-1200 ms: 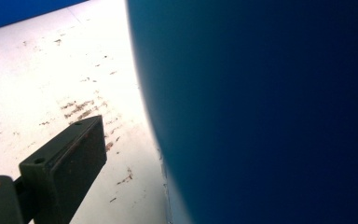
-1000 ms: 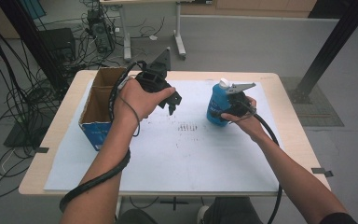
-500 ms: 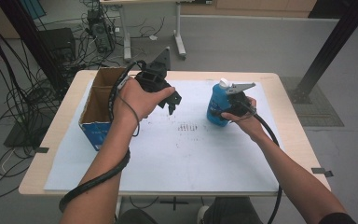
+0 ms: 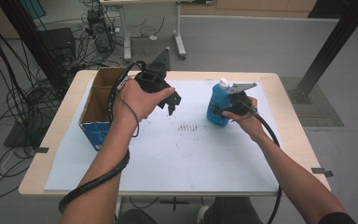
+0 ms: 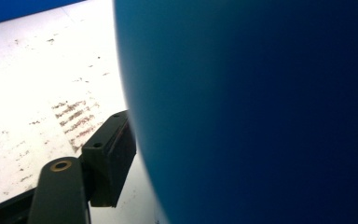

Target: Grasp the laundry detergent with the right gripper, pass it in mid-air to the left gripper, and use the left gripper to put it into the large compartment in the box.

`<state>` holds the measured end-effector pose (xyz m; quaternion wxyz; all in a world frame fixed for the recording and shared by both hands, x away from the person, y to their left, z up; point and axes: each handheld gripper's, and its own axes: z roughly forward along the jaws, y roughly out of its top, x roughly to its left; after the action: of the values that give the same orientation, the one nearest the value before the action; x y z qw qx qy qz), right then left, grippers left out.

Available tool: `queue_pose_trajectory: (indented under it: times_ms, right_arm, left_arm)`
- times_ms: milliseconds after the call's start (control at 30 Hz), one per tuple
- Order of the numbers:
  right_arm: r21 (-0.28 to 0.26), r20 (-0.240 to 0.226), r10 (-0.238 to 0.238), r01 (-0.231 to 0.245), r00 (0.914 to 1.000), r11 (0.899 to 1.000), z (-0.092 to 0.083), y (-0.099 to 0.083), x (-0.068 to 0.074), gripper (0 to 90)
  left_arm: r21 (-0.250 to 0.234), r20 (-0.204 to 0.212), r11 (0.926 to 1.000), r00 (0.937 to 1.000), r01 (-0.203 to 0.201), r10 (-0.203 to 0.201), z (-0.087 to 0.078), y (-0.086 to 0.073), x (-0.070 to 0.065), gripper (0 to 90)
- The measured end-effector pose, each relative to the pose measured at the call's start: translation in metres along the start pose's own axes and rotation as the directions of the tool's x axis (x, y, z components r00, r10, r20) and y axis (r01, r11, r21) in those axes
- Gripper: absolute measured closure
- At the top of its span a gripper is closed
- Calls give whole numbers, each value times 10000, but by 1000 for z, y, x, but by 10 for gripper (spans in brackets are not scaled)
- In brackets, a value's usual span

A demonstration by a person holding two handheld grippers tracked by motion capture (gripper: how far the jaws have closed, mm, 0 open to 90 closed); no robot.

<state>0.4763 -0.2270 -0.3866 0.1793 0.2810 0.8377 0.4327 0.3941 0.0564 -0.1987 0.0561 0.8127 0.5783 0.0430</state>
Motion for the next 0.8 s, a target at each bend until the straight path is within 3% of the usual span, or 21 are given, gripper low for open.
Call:
queue_pose_trajectory:
  times_ms: [300, 800]
  right_arm:
    - [57, 180, -191, 190, 9997, 9998, 0, -1, -2, 366]
    - [-26, 98, -132, 132, 9999, 9999, 0, -3, -3, 385]
  left_arm:
    - [-20, -5, 10000, 10000, 17, -17, 0, 0, 0, 52]
    - [-68, -14, 10000, 10000, 55, -55, -2, -2, 1, 52]
